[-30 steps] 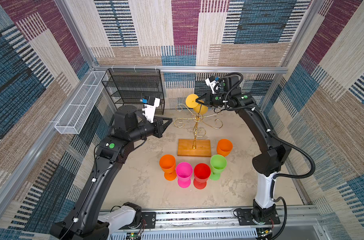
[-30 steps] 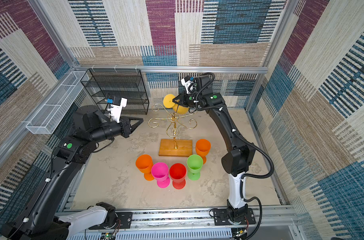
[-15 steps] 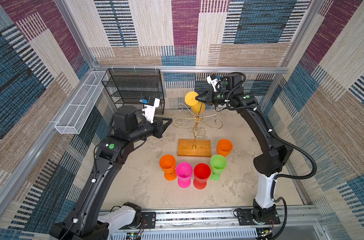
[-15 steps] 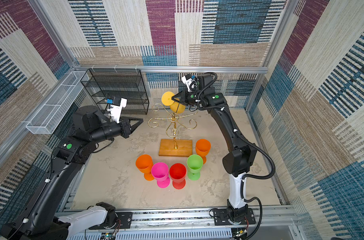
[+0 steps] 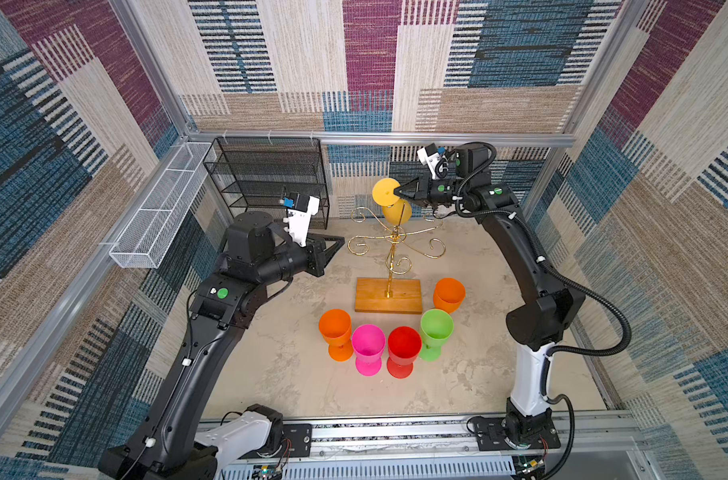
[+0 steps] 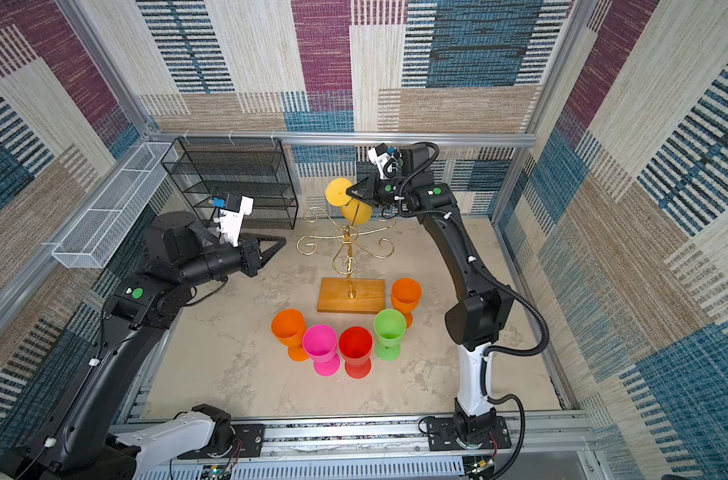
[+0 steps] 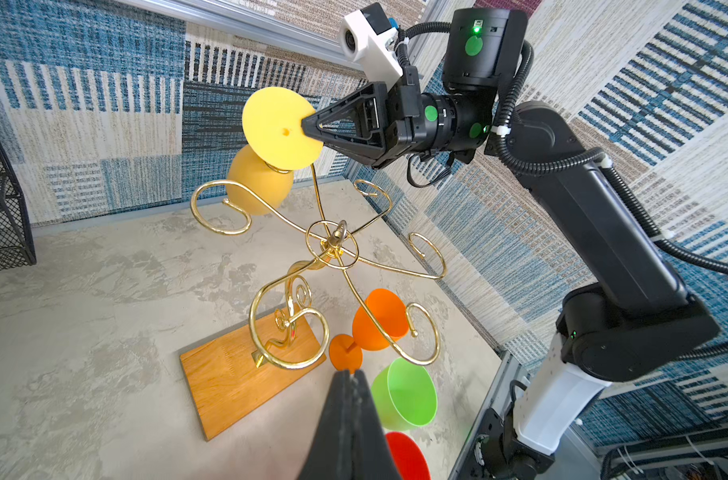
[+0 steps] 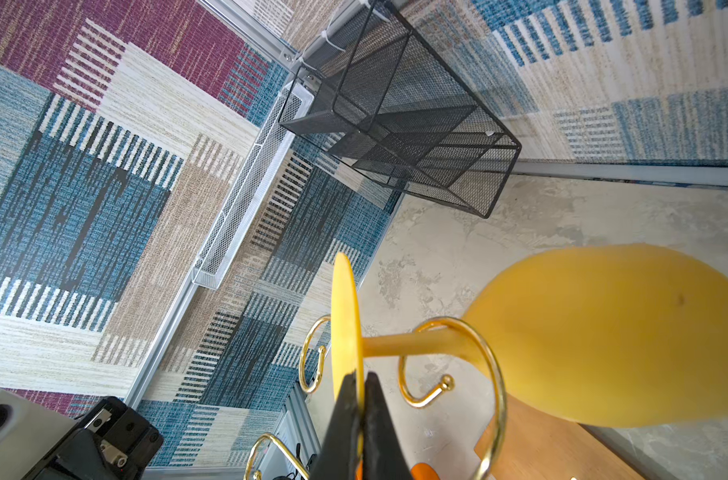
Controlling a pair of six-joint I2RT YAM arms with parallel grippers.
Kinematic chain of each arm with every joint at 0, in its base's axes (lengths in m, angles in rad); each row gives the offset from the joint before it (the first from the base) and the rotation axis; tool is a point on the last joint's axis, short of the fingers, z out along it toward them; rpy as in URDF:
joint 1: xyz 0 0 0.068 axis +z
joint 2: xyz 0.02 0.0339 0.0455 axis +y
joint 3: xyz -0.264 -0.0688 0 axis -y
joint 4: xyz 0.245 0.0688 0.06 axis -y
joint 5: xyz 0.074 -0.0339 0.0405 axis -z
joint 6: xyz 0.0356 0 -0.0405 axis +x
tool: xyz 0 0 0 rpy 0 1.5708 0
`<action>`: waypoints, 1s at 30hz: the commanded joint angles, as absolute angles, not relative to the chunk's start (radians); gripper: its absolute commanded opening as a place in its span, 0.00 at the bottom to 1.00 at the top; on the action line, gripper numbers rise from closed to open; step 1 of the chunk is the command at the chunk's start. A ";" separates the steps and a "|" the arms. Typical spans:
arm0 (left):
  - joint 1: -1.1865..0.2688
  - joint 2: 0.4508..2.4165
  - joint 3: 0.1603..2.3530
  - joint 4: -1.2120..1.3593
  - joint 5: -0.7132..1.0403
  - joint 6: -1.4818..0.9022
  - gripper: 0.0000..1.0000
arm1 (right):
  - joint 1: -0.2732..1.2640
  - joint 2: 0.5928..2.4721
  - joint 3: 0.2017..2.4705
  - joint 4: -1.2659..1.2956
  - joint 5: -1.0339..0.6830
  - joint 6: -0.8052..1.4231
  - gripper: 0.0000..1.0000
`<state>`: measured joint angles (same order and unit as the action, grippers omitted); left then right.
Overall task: Take the wine glass off the wine glass rack
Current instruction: 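Close the right gripper on the foot of the yellow glass on the rack, then lift the yellow glass up off the rack arm with the right gripper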
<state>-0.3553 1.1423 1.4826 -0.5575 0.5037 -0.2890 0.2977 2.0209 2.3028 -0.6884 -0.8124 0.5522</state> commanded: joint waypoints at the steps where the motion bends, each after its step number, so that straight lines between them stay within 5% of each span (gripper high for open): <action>1: -0.355 1.143 1.481 -0.541 0.519 -0.287 0.01 | 0.289 2.003 2.303 -0.648 -0.813 0.557 0.00; 30: -0.356 1.152 1.465 -0.521 0.531 -0.303 0.00 | 0.289 1.771 1.968 -0.522 -0.839 0.552 0.00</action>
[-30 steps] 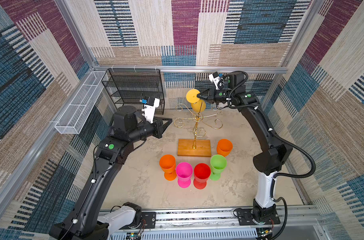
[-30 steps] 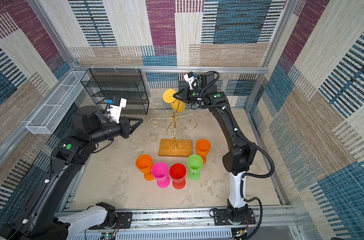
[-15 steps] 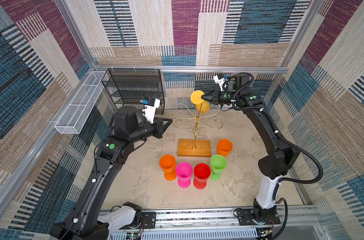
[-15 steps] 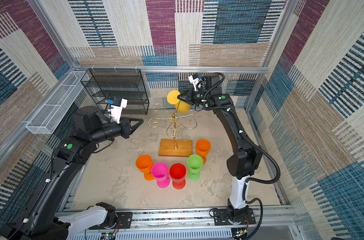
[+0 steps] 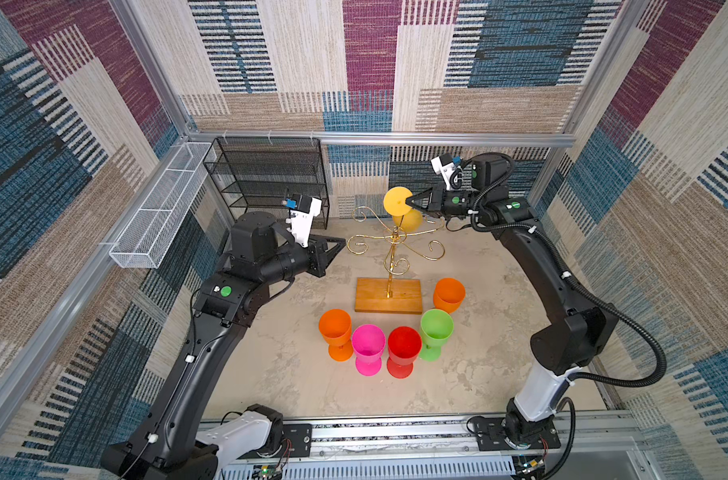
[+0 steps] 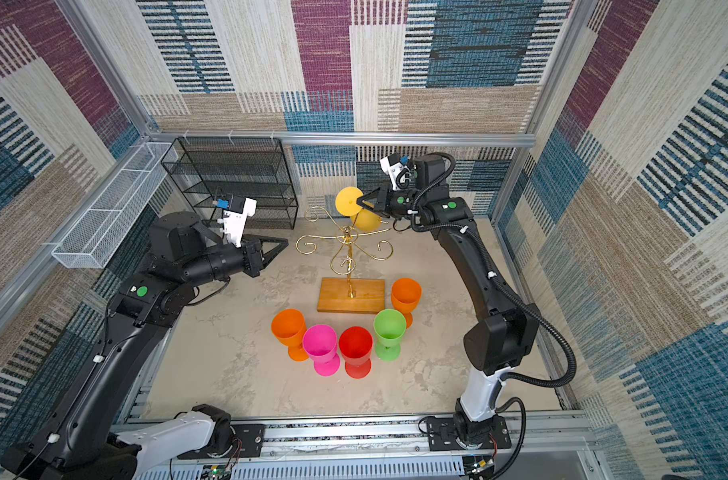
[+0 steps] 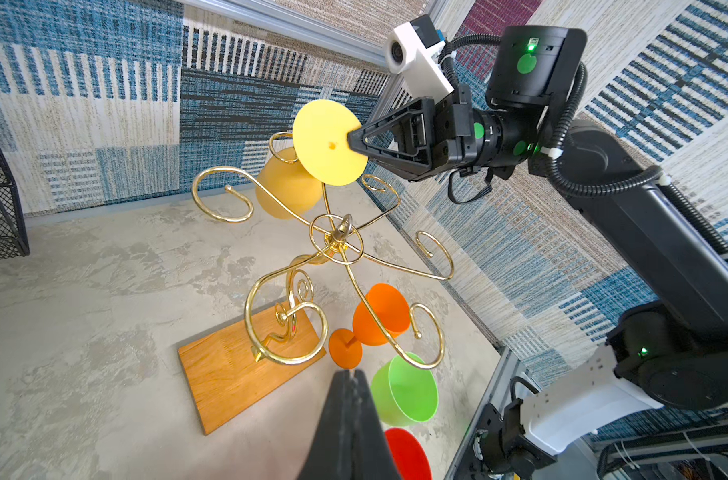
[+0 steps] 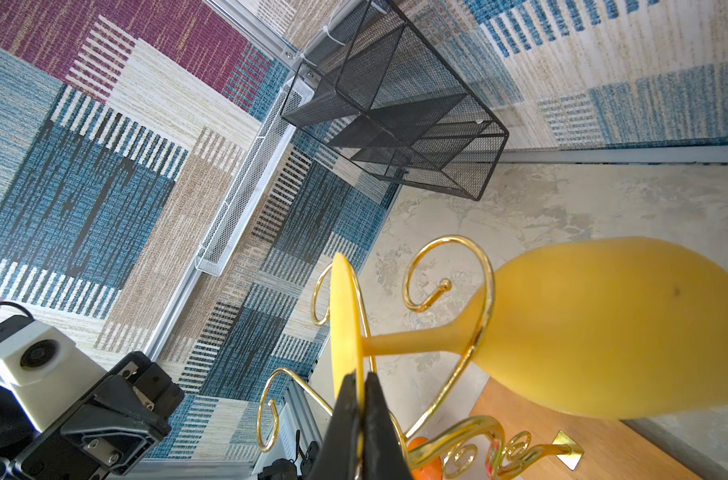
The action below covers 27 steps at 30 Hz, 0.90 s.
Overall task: Take the wine glass off the wine glass rack
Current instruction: 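Lift the yellow glass up off the rack arm with the right gripper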
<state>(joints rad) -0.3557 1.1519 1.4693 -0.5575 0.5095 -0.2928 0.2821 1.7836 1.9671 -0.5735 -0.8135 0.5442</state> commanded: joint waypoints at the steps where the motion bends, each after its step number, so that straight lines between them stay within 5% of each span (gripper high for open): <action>1: -0.356 1.153 1.463 -0.520 0.531 -0.304 0.00 | 0.291 1.775 1.971 -0.524 -0.843 0.552 0.00; 27: -0.356 1.124 1.433 -0.525 0.528 -0.302 0.00 | 0.362 2.005 2.268 -0.525 -0.869 0.614 0.00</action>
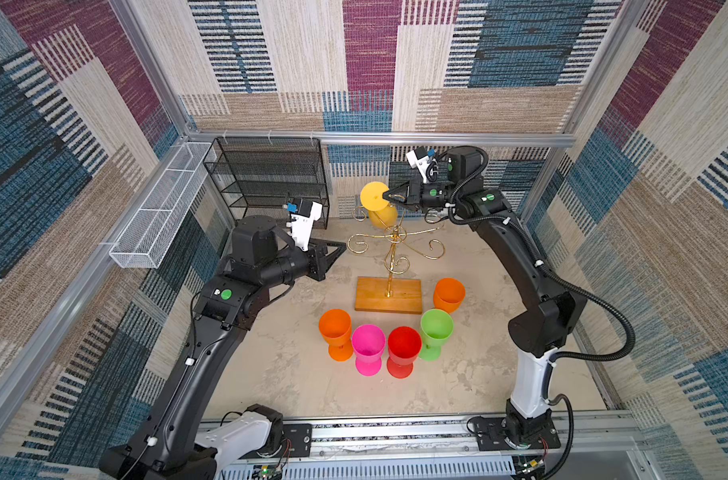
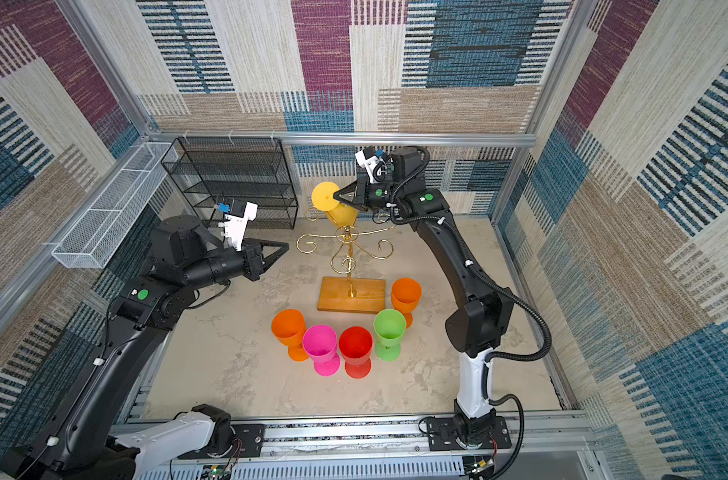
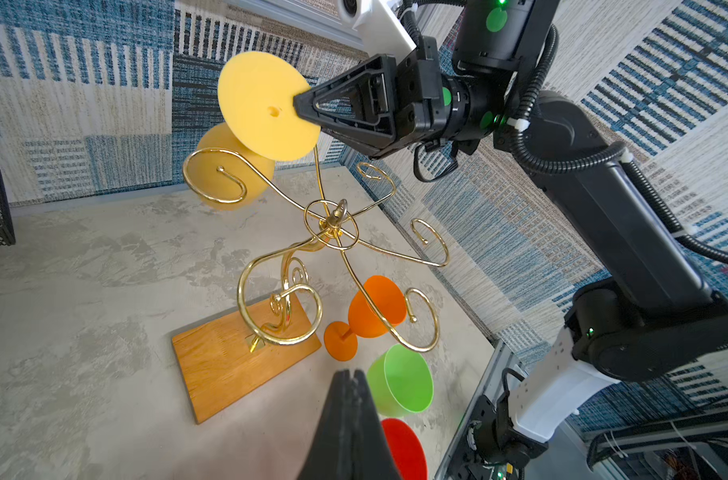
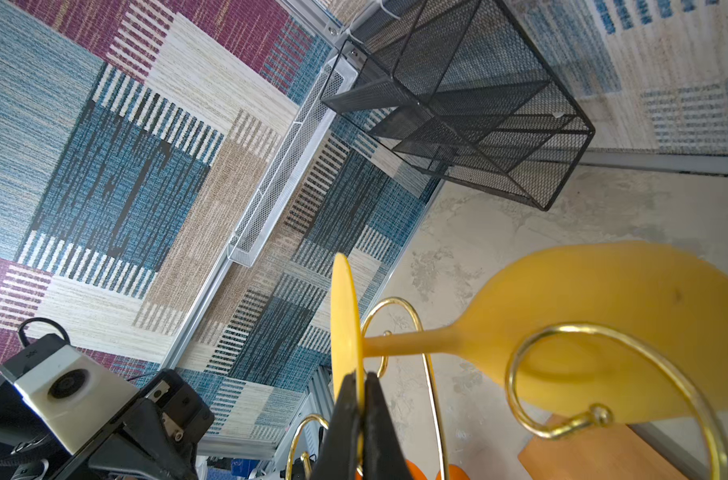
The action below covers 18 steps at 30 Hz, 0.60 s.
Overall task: Take the wine glass off the wine glass rack
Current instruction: 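Lift the yellow glass up off the rack arm with the right gripper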
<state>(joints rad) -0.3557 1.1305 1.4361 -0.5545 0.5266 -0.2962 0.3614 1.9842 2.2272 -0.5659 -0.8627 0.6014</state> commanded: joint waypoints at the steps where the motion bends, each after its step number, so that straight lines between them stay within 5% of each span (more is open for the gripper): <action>1: -0.356 1.123 1.431 -0.526 0.528 -0.302 0.00 | 0.362 2.016 2.287 -0.530 -0.866 0.614 0.00; 18: -0.356 1.106 1.425 -0.537 0.526 -0.291 0.00 | 0.297 2.062 2.494 -0.415 -0.888 0.695 0.00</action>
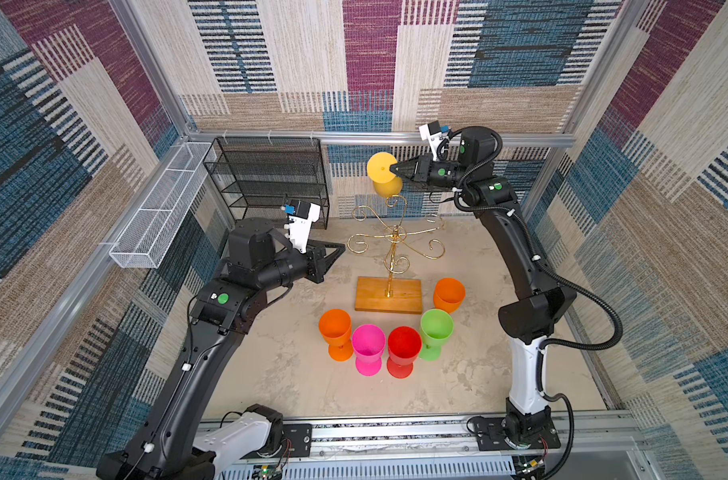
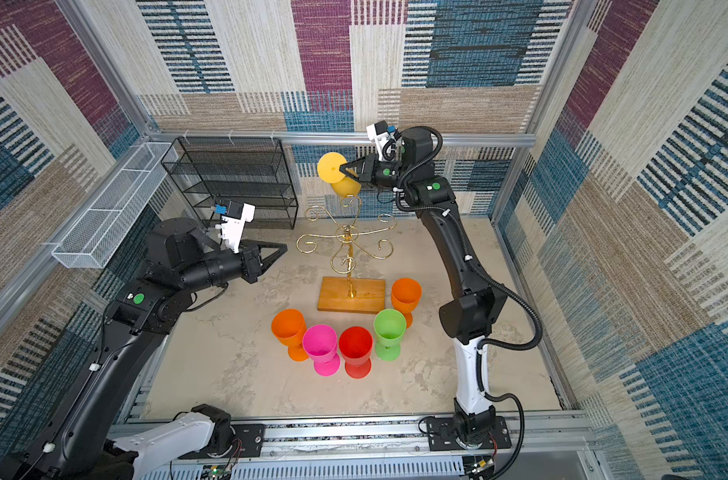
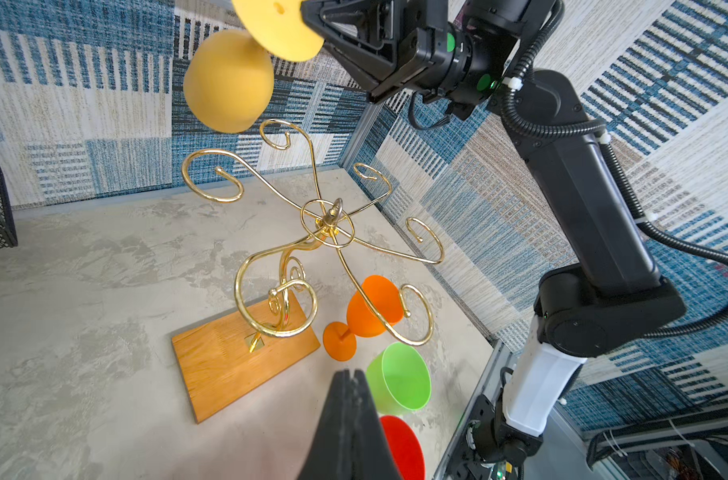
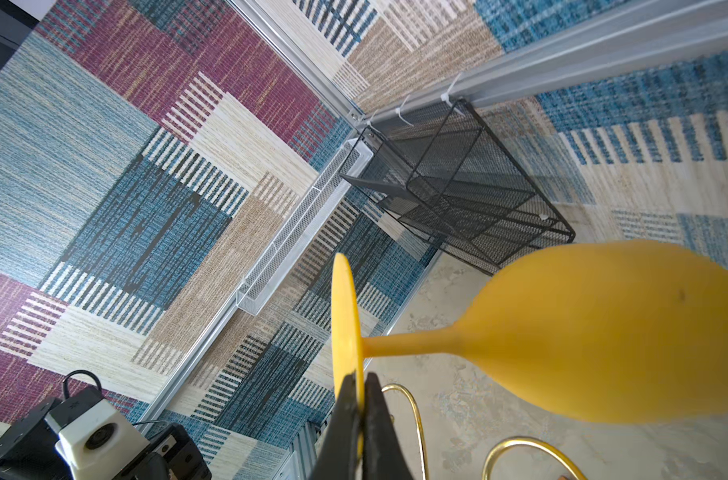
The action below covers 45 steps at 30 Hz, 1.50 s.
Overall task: Take the wine glass off the wine glass rack
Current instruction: 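Lift the yellow glass up off the rack arm with the right gripper, then carry the yellow glass toward the left gripper and close the left gripper on its bowl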
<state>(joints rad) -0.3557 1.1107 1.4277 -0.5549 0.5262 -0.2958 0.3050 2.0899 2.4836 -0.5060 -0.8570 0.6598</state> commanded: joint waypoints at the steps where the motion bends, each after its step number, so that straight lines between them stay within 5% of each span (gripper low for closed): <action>1: -0.356 1.105 1.424 -0.533 0.530 -0.290 0.00 | 0.292 2.048 2.489 -0.406 -0.898 0.701 0.00; 9: -0.356 1.106 1.407 -0.477 0.555 -0.294 0.00 | 0.279 1.865 2.335 -0.199 -0.989 0.820 0.00; 20: -0.356 1.143 1.309 -0.060 0.802 -0.427 0.04 | 0.276 1.448 1.712 0.366 -1.031 1.108 0.00; 31: -0.356 1.207 1.216 0.317 0.950 -0.492 0.24 | 0.276 1.238 1.221 1.000 -0.988 1.551 0.00; 40: -0.356 1.240 1.178 0.516 1.062 -0.536 0.43 | 0.277 1.159 1.133 1.092 -0.954 1.637 0.00; 45: -0.356 1.322 1.176 0.849 1.158 -0.778 0.48 | 0.281 1.141 1.110 1.098 -0.948 1.644 0.00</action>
<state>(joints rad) -0.3557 1.2907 1.1782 0.5949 1.0775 -0.6155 0.2802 1.1492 1.1183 1.0527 -0.9653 1.6188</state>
